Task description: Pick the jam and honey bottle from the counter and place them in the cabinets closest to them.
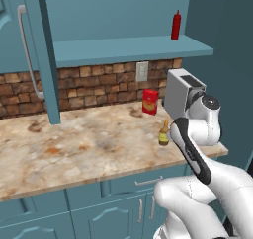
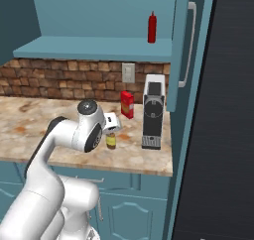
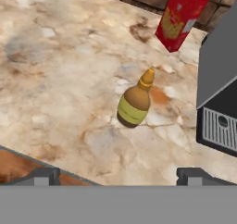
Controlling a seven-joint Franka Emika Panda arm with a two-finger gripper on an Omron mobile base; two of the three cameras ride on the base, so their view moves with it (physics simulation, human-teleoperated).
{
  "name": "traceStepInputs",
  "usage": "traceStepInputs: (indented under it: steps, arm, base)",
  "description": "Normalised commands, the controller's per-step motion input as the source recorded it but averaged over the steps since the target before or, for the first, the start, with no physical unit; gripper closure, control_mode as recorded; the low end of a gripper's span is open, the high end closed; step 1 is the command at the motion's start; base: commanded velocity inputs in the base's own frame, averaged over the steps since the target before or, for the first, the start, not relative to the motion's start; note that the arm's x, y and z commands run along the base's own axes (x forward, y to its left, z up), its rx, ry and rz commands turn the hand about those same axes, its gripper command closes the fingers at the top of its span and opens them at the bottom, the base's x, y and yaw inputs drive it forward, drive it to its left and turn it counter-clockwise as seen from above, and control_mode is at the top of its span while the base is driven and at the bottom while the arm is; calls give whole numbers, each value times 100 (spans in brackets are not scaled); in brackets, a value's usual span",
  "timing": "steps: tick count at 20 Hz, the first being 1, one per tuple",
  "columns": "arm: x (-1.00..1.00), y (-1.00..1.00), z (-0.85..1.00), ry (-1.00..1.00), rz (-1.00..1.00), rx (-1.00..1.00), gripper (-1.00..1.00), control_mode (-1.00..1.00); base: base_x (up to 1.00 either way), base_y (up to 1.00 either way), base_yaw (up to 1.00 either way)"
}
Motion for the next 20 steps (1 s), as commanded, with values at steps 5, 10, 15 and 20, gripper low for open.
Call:
traceStepInputs:
  steps: [5, 10, 15, 20]
  arm:
    - [37, 7, -14, 8, 0, 0, -100, -100]
    - [29, 0, -19, 1, 2, 0, -100, -100]
    - [25, 0, -25, 0, 3, 0, -100, -100]
    - [20, 0, -25, 0, 2, 0, -100, -100]
  base:
    - [0, 0, 0]
    - [0, 0, 0]
    - [0, 0, 0]
    - [0, 0, 0]
